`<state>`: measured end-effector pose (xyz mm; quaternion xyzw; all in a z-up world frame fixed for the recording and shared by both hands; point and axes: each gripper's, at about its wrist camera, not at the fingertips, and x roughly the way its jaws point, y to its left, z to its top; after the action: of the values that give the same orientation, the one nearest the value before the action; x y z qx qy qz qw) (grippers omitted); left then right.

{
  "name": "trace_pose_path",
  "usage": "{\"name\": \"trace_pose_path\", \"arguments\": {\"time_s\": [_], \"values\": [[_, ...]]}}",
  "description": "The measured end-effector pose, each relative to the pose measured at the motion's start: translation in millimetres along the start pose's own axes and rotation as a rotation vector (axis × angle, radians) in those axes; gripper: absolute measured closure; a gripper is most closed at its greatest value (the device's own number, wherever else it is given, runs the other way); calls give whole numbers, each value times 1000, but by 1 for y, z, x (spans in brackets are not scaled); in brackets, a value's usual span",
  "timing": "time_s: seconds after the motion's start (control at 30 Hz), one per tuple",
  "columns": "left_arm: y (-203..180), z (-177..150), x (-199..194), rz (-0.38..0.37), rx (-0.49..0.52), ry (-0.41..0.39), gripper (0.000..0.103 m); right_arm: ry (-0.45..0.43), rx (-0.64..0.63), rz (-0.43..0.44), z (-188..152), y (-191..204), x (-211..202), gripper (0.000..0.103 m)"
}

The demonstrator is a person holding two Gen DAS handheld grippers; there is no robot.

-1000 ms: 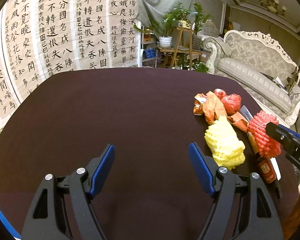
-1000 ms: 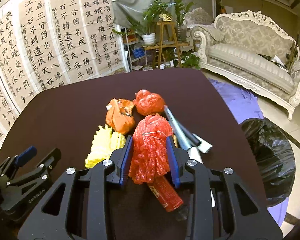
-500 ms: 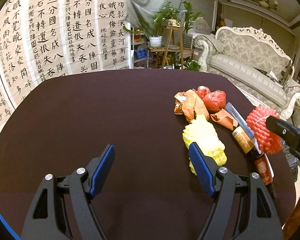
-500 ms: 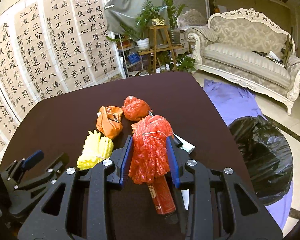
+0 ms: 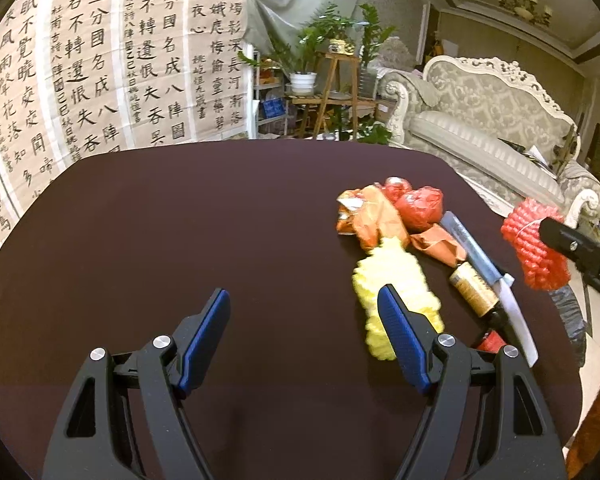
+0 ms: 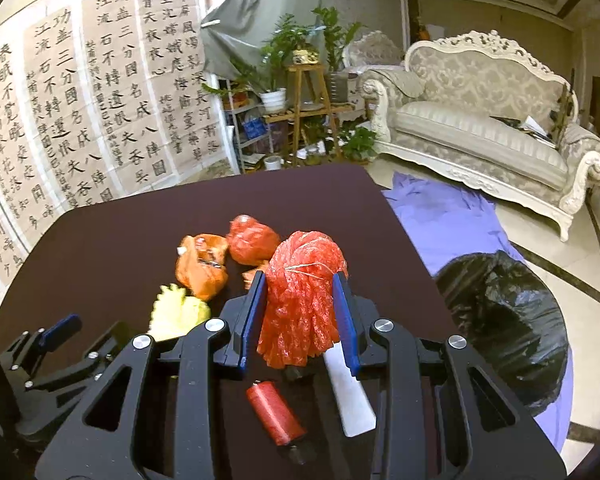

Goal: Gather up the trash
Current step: 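Grasp the red foam net with the right gripper while the left gripper approaches the yellow foam net, then close the left gripper on the yellow foam net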

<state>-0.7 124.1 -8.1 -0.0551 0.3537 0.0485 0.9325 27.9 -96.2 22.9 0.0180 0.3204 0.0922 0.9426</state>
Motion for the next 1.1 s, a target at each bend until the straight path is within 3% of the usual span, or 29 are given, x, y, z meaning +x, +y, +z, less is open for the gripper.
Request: {"name": "trace_pose_path", "arguments": {"time_s": [0.23,0.57,0.77,1.1], "values": [[-25,5,4,-46,29,-2,26,8,21,-60,-7,-28,0,71],[-49,7,34,-24,56,69,25,38,66,-65,-23,-56,4,71],[-55,-2,42,-48,96,110,54,51,76,-49,-28,-60,8,71],[-57,-3,17,-67,98,40,59,45,91,-57,-32,-70,5,71]]}}
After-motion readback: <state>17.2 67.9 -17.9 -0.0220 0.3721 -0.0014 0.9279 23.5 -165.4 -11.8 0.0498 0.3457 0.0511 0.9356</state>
